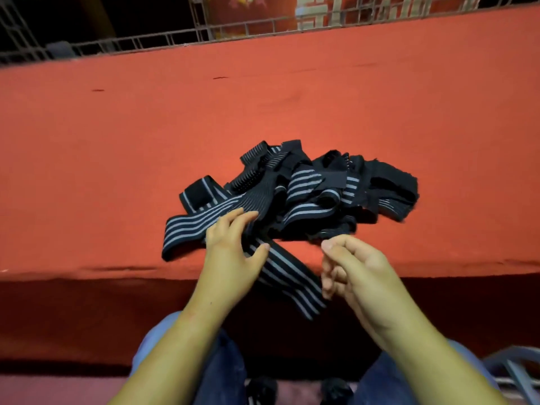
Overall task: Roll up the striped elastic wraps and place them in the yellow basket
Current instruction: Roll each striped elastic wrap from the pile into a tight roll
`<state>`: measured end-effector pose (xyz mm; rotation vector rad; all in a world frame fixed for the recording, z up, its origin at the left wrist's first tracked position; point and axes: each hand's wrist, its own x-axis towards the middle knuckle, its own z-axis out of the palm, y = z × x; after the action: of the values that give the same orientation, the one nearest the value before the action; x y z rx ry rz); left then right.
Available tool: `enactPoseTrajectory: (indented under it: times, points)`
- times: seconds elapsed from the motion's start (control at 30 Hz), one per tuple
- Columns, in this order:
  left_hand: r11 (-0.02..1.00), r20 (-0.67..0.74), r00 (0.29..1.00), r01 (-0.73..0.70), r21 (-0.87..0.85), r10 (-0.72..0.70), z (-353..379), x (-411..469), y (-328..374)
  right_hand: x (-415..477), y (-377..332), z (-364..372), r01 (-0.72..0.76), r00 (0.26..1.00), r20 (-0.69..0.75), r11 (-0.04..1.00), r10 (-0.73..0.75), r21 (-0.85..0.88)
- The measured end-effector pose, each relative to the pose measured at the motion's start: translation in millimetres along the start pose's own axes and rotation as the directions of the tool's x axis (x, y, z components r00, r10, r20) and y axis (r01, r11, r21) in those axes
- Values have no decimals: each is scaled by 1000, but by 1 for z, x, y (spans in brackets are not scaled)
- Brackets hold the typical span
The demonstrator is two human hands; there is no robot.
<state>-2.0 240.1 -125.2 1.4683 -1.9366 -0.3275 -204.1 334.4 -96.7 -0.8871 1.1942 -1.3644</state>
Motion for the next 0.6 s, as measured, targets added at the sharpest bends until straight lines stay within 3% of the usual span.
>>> enactPoseTrajectory:
  times: [0.3, 0.47, 0.6]
  points:
    - [979, -94, 984, 139, -152, -154, 12, 20, -23, 54, 38, 38, -47, 985, 170, 979, 13, 199]
    - [990, -121, 990, 57, -132, -73, 23, 16, -30, 60, 61, 29, -135, 961, 273, 949, 55, 286]
    - [981, -170, 982, 45, -189, -78, 22, 14, -30, 59, 69, 20, -130, 929, 370, 960, 30, 249]
